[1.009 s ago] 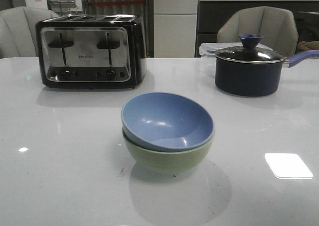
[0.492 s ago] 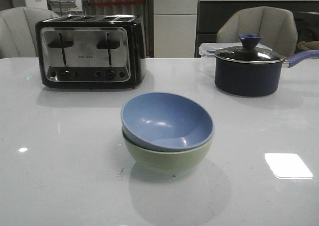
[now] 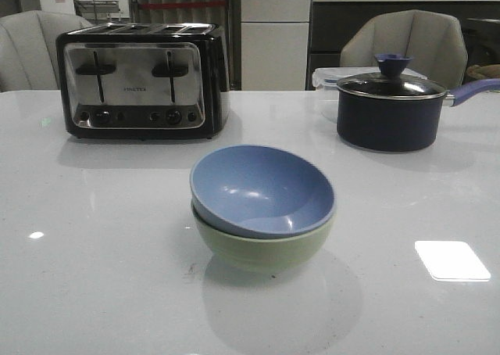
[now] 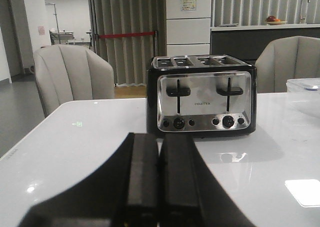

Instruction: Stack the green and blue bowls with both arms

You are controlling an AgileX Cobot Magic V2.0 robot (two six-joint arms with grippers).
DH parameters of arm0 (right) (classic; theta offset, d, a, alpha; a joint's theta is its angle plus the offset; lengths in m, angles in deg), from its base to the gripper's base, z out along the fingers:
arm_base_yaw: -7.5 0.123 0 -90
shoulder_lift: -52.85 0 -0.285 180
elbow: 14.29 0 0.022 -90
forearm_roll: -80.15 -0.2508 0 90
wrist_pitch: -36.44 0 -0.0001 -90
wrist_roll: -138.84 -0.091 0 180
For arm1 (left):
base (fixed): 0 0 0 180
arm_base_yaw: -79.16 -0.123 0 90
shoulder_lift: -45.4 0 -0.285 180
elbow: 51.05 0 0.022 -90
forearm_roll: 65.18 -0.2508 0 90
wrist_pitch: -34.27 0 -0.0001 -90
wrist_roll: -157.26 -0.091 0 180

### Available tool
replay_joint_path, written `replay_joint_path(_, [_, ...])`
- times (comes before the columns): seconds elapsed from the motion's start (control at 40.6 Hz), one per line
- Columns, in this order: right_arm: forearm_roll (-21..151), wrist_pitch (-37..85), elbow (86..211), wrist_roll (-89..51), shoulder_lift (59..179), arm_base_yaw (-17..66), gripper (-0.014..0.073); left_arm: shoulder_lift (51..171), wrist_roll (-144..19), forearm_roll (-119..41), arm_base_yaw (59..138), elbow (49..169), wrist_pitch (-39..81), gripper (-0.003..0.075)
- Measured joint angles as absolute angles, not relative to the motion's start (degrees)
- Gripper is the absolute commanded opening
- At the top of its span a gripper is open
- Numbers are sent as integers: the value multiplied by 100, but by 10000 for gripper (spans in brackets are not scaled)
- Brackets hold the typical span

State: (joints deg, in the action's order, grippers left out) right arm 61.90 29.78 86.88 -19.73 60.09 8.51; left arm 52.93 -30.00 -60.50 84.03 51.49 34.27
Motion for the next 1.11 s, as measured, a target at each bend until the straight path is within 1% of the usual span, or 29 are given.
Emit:
replay_joint_path(0.221, [6288,3135,8688,-2085,6009,851,52,5293,-3000,-6050,8403,5149,3427,93])
replay_joint_path(0.418, [7913,3577,8688,-4080,6009,851,52,5293,-3000,-6050,8403,5149,3427,93])
replay_joint_path(0.517, [8196,3644,8688,-4525,6009,851,52,5293,-3000,-6050,8403,5149,3427,93])
replay_joint_path(0.763, [8247,3582,8688,-4642,5999,851,52,5293,-3000,-6050,8403,5149,3427,93])
replay_joint_path(1.107, [8236,3550,8688,-4437,6002,851,52,5293,-3000,-6050,8403,5149,3427,93])
